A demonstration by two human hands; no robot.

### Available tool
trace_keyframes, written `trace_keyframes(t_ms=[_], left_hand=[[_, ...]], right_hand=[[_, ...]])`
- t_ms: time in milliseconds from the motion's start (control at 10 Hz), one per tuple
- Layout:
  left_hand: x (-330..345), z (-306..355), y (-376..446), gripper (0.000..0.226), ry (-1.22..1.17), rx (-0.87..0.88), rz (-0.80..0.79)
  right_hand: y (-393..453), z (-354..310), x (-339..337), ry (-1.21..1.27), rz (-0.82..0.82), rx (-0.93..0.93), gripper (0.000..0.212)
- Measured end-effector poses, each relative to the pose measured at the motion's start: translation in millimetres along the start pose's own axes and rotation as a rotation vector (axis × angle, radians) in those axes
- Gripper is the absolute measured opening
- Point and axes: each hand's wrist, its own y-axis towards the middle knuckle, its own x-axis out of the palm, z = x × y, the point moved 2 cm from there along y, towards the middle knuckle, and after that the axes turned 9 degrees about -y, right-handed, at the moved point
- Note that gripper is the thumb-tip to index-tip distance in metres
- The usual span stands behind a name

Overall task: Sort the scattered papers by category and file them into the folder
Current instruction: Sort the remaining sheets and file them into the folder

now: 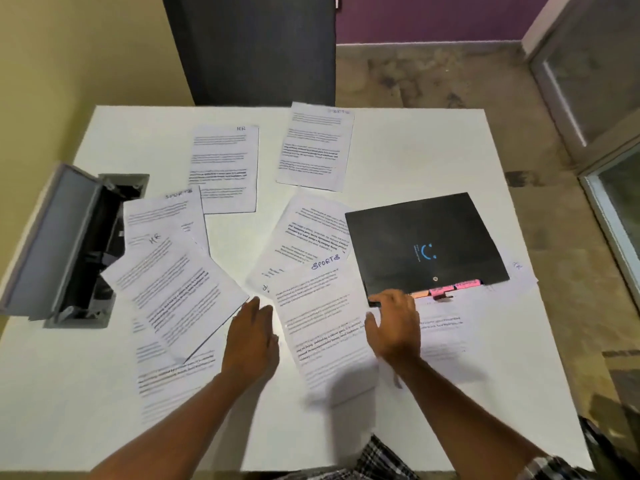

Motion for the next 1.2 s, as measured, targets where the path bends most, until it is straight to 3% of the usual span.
trace_keyframes(t_ms=[200, 300, 400, 500, 600, 700, 800, 900, 1000, 1100, 1200], left_hand=[[6, -37, -27, 0.072, 0.016, -0.052, -0.083], [5, -37, -21, 0.075, 0.012, -0.052, -0.086], [-2, -30, -17, 0.067, 0.003, -0.07, -0.088], [-7, -26, -15, 0.055, 0.003, -0.082, -0.083], [-7, -27, -15, 0.05, 0.022, -0.074, -0.084], [-6, -30, -14, 0.055, 0.034, -0.099, -0.086], [-7, -29, -11, 0.055, 0.042, -0.106, -0.084], [-10, -26, -6, 0.048, 0.082, -0.108, -0.082], [-13, -22, -3, 0.041, 0.121, -0.115, -0.075], [-14, -15, 1, 0.037, 0.141, -0.125, -0.052], [-13, -9, 4, 0.041, 0.131, -0.124, -0.027]], right_hand=[[11, 13, -14, 0.407, 0.192, 0.949, 0.074], [21, 18, -32, 0.667, 0.141, 1.304, 0.078], [31, 12, -48, 0.777, 0.058, 1.149, 0.049], [47, 9, -61, 0.654, -0.056, 1.084, 0.051], [56, 7, -65, 0.462, -0.117, 1.02, 0.074], [68, 20, -58, 0.396, -0.17, 1.029, 0.045], [67, 20, -58, 0.518, -0.172, 0.946, 0.034], [70, 28, -56, 0.898, -0.023, 1.137, 0.032], [76, 28, -48, 0.946, 0.045, 1.02, 0.039], [82, 42, -35, 0.914, 0.032, 0.793, 0.06], [90, 46, -40, 1.059, 0.022, 0.892, 0.04]])
